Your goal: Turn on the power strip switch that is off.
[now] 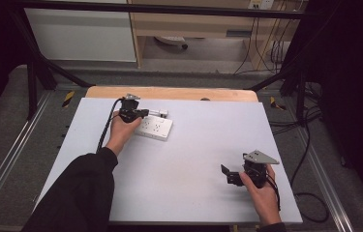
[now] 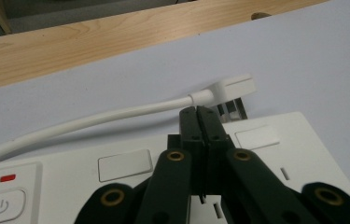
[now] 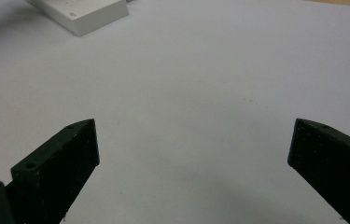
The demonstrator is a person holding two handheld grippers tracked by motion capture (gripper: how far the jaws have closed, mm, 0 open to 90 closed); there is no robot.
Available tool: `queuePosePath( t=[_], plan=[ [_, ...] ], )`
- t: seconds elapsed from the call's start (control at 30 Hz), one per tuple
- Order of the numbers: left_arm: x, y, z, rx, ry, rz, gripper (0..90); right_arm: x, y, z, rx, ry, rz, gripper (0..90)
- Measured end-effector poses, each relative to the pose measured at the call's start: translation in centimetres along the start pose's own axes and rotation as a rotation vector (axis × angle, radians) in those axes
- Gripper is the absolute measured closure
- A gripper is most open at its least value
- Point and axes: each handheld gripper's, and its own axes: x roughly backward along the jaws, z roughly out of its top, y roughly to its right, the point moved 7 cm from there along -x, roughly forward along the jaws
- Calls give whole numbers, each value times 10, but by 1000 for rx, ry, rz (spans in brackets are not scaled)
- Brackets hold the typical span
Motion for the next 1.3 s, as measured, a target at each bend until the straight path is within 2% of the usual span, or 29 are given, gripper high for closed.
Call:
queuePosePath(
  t=[0.63, 0.83, 1.3],
  plan=[
    [-4, -3, -5, -7, 14, 18, 900, 0, 0, 0, -3, 0, -1, 24],
    [-6, -3, -6, -20, 8, 24, 900, 0, 0, 0, -1, 0, 0, 24],
    [-8, -7, -9, -3, 12, 24, 900, 0, 0, 0, -1, -1, 1, 24]
  ],
)
